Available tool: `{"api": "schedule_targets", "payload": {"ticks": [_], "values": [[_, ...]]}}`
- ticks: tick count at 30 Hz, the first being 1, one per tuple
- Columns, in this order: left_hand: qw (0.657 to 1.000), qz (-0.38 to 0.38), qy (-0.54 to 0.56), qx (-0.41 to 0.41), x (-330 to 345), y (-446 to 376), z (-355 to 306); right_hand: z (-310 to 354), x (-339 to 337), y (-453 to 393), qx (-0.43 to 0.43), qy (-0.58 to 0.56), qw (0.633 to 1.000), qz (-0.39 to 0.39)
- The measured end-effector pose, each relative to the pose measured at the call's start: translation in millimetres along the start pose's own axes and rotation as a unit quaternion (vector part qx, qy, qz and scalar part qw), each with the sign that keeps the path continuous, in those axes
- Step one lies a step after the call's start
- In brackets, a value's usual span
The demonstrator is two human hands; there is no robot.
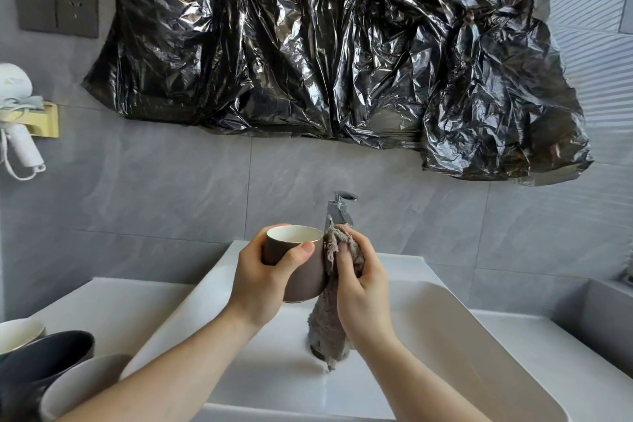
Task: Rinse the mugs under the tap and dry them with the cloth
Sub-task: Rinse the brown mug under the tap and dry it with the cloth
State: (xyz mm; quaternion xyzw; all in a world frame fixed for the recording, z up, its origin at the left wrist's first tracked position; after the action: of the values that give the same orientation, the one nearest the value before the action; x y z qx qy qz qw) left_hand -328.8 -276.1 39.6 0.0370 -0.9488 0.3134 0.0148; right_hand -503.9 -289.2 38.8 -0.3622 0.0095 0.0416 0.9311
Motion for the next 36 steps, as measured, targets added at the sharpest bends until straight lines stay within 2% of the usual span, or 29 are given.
{"api": "schedule_targets", "payload": {"ticks": [2, 5, 8, 11, 14, 18, 23, 27, 30, 36], "values": [[1.000, -0.019, -0.002, -0.004, -1, -1, 1, -5, -1, 0, 0.024, 0.006, 1.000, 0.003], [0.996, -0.080, 0.036, -0.026, -13, -4, 6, -11, 9, 3, 0.046, 0.044, 0.997, 0.050], [0.995, -0.084, 0.047, -0.037, -18, -6, 7, -9, 13, 4, 0.037, 0.067, 0.995, 0.071], [0.996, -0.056, 0.044, -0.048, -10, -4, 7, 0, 7, 4, 0.020, 0.093, 0.995, 0.024], [0.998, 0.010, 0.027, -0.062, 4, -1, 9, 4, -3, 5, 0.014, 0.101, 0.994, -0.032], [0.992, 0.093, 0.042, -0.068, 16, 2, 13, 4, -15, 4, 0.014, 0.079, 0.995, -0.065], [0.994, 0.097, -0.003, -0.043, 14, 0, 11, 2, -15, 4, 0.024, 0.067, 0.996, -0.062], [0.996, 0.034, -0.044, -0.067, 6, -1, 19, -3, 0, 3, 0.043, -0.005, 0.999, 0.009], [0.995, -0.035, -0.026, -0.094, -6, -4, 24, 2, 15, 6, 0.013, 0.042, 0.996, 0.079], [0.988, -0.046, 0.073, -0.125, -10, -5, 26, 19, 33, 12, -0.084, 0.145, 0.975, 0.144]]}}
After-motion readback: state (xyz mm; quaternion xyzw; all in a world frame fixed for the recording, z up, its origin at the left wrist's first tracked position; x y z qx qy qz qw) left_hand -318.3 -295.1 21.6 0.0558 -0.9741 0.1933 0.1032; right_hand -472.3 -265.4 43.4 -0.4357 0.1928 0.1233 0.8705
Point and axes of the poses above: each hand's wrist, its own y-axis away from the middle knuckle, its own x-axis out of the palm, z = x × y, the point moved 7 cm from there along -y, towards the middle knuckle, and after that the axes turned 11 degrees about z, right-handed, at the moved point
